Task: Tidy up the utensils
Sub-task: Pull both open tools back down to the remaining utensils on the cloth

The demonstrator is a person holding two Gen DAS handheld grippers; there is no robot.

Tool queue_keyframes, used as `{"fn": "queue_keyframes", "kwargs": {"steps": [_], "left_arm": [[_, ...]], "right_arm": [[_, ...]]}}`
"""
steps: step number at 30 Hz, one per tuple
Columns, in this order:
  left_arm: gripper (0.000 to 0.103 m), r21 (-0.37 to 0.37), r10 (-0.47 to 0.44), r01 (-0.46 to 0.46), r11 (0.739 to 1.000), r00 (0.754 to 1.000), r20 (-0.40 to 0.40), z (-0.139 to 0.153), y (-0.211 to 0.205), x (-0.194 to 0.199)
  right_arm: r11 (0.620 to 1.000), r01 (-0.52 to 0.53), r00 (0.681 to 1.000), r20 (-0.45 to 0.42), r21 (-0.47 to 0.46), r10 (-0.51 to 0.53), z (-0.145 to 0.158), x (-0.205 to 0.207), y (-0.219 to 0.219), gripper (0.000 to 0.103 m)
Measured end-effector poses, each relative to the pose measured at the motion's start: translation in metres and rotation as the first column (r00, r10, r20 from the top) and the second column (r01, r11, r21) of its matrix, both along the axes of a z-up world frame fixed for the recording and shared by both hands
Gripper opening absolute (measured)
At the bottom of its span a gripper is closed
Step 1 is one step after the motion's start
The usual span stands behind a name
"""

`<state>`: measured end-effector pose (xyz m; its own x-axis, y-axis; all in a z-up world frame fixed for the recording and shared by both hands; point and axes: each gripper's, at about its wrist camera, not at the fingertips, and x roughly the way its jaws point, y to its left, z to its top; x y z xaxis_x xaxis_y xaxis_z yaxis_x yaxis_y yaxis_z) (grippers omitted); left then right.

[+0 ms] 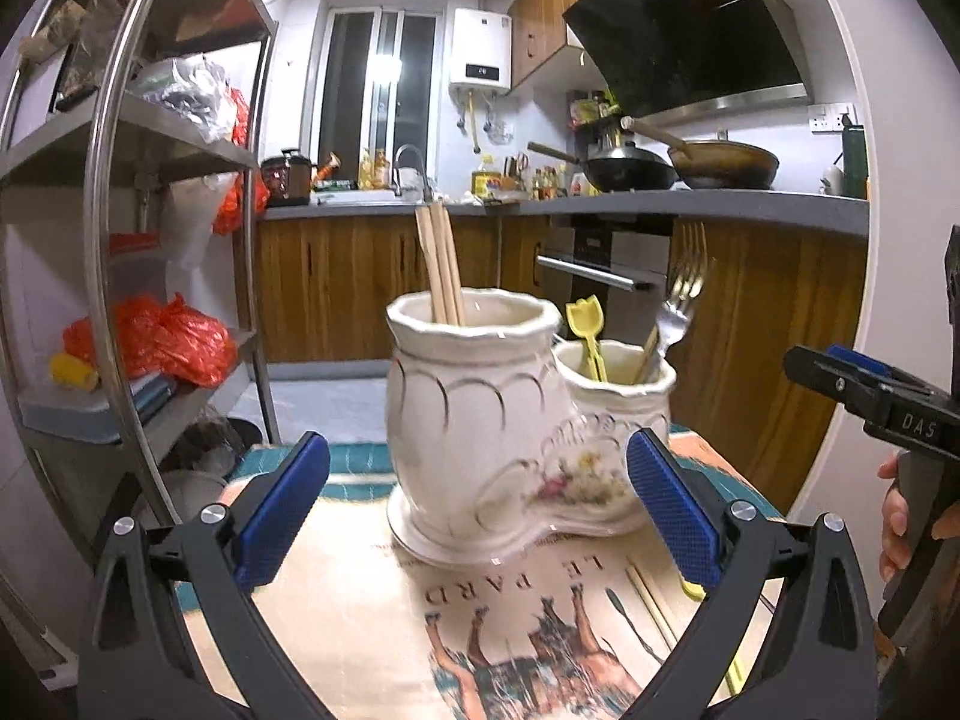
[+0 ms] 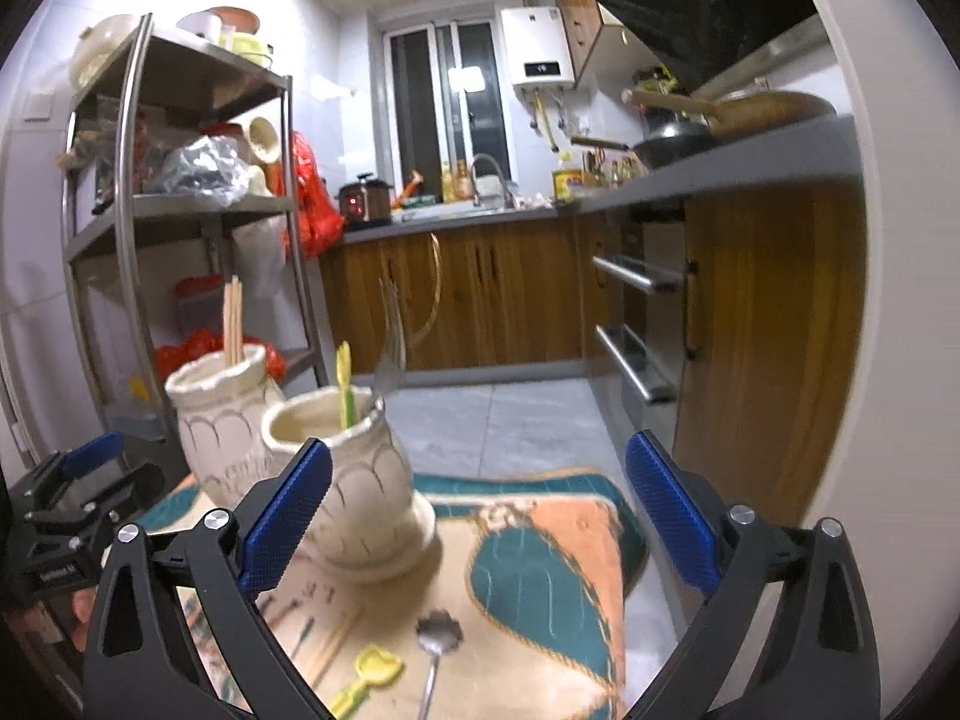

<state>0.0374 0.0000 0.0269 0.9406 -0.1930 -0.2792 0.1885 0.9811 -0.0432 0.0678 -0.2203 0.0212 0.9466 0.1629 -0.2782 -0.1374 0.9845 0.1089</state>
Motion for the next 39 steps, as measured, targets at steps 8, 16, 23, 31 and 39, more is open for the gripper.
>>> {"fn": "queue_keyframes", "kwargs": {"steps": [8, 16, 23, 31, 39], "left_arm": [[0.097, -0.020, -0.049, 0.047, 0.999, 0.993, -0.112, -0.012, -0.007, -0.008], [0.097, 0.053, -0.124, 0.142, 0.988, 0.959, -0.255, -0.032, -0.038, -0.004], [0.097, 0.080, -0.125, 0.173, 0.982, 0.899, -0.420, -0.053, -0.052, 0.007], [0.088, 0.134, -0.112, 0.200, 0.971, 0.868, -0.484, -0.068, -0.064, 0.010], [0.083, 0.151, -0.105, 0.206, 0.967, 0.859, -0.501, -0.073, -0.069, 0.012]], "right_arm": [[1.000, -0.006, 0.993, -0.119, -0.006, 0.005, -0.021, -0.005, -0.007, 0.098], [0.999, 0.012, 0.982, -0.190, -0.047, -0.020, -0.032, 0.004, -0.012, 0.098], [1.000, -0.003, 0.954, -0.300, 0.004, 0.004, -0.045, 0.016, -0.018, 0.098], [0.999, -0.024, 0.951, -0.308, -0.029, 0.014, -0.046, 0.015, -0.012, 0.098], [0.990, -0.063, 0.932, -0.362, -0.127, 0.013, -0.050, 0.017, 0.000, 0.096]]}}
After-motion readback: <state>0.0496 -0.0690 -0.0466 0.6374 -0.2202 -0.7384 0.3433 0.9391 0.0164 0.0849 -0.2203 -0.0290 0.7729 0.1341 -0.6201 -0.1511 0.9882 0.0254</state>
